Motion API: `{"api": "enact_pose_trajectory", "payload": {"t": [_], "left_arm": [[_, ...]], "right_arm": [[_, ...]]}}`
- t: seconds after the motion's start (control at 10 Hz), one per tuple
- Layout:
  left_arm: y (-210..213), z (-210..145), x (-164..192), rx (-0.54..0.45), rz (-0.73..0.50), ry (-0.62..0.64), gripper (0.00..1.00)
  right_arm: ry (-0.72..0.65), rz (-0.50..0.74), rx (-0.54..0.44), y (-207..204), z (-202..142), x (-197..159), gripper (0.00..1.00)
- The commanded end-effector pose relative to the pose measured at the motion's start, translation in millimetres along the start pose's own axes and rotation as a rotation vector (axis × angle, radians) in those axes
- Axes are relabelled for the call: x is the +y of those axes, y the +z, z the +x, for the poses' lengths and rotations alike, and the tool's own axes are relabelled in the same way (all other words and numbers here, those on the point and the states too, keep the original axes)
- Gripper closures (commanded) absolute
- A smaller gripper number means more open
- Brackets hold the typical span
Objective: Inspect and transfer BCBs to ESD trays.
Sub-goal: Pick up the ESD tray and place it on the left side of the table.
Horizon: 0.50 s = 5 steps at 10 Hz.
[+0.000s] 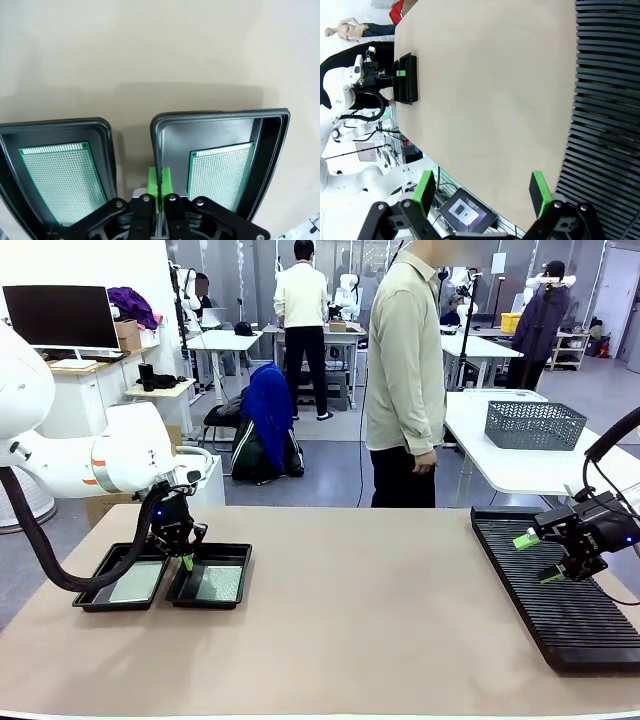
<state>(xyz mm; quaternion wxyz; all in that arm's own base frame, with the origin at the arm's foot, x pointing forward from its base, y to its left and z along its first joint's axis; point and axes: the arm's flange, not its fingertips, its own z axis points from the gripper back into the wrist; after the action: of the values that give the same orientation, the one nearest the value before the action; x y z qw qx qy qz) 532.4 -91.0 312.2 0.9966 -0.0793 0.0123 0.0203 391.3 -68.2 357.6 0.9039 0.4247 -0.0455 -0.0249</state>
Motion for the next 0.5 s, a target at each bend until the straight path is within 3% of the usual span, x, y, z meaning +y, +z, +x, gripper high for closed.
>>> {"api": "enact_pose_trajectory", "payload": {"t": [0.0, 0.1, 0.4], "left_arm": [[-0.9, -0.1, -1.7, 0.007, 0.018, 0.006, 0.97], [-1.1, -0.3, -3.2, 0.012, 0.024, 0.008, 0.97], [2.1, -1.5, -5.4, 0.015, 0.032, 0.02, 0.76]], "right_arm": [[-0.008, -0.001, -0.006, 0.1, 0.2, 1.5, 0.0], [-0.008, -0.001, -0.006, 0.1, 0.2, 1.5, 0.0], [-0.008, -0.001, -0.006, 0.1, 0.2, 1.5, 0.0]]}}
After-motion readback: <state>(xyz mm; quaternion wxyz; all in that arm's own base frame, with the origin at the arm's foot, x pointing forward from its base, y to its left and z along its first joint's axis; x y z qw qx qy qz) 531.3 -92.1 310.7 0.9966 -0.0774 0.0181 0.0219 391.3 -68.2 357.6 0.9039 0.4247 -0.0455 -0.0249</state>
